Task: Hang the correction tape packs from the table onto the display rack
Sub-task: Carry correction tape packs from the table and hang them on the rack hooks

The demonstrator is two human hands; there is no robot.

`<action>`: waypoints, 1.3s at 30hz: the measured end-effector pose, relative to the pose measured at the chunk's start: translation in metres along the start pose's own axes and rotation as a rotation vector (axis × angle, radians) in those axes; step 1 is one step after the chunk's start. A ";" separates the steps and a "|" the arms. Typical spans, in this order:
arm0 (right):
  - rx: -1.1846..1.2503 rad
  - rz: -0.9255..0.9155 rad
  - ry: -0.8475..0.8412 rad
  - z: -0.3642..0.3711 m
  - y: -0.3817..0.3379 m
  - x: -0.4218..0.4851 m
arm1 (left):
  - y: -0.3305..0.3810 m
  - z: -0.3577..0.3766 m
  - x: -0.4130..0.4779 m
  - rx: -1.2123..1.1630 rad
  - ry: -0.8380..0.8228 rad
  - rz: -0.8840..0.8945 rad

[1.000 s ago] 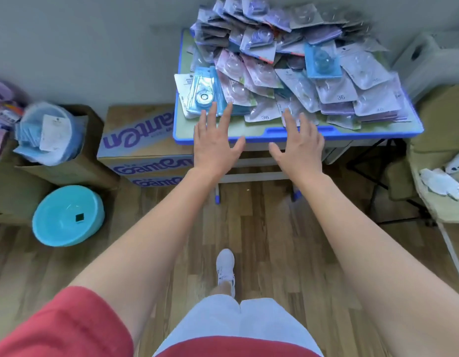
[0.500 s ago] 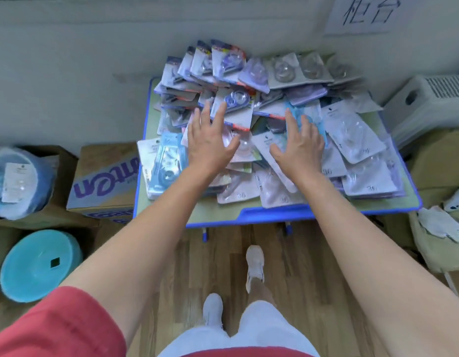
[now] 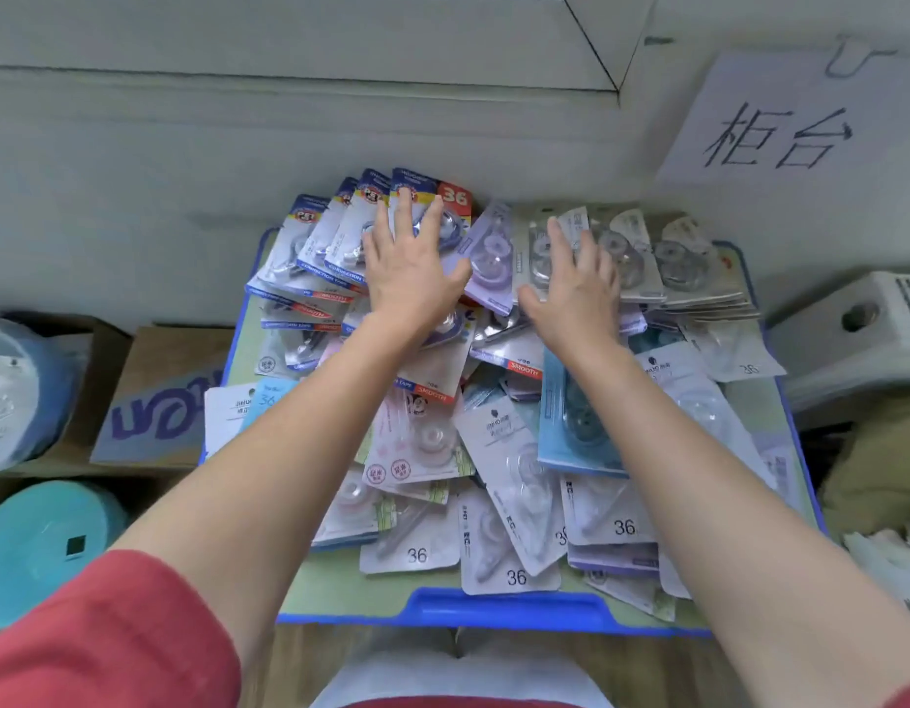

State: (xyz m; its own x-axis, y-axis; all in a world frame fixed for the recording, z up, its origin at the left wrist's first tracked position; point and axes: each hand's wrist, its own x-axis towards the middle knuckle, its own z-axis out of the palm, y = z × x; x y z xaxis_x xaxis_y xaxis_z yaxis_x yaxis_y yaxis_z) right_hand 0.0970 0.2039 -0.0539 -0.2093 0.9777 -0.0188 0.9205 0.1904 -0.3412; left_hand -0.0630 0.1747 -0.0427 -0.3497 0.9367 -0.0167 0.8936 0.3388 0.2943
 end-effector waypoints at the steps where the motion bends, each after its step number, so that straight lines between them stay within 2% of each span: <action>1: -0.003 0.001 -0.007 0.000 0.000 0.007 | 0.001 0.001 0.008 0.006 -0.006 -0.013; 11: -0.094 0.045 -0.076 0.006 -0.004 0.040 | -0.001 0.003 0.047 0.128 -0.085 -0.022; 22: -0.098 -0.041 -0.088 0.007 0.000 0.024 | -0.013 -0.008 0.031 0.105 -0.048 -0.069; 31: -0.200 -0.028 -0.068 0.009 -0.004 -0.006 | -0.019 -0.005 0.001 0.153 -0.037 -0.081; 39: -0.158 0.026 -0.148 0.009 -0.009 -0.019 | -0.025 -0.007 -0.006 0.204 -0.097 -0.033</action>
State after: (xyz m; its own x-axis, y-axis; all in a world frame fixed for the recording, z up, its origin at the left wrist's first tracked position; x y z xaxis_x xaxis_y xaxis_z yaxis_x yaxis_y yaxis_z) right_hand 0.0900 0.1833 -0.0595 -0.2203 0.9610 -0.1674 0.9641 0.1884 -0.1872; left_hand -0.0856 0.1604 -0.0429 -0.3596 0.9257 -0.1173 0.9241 0.3708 0.0928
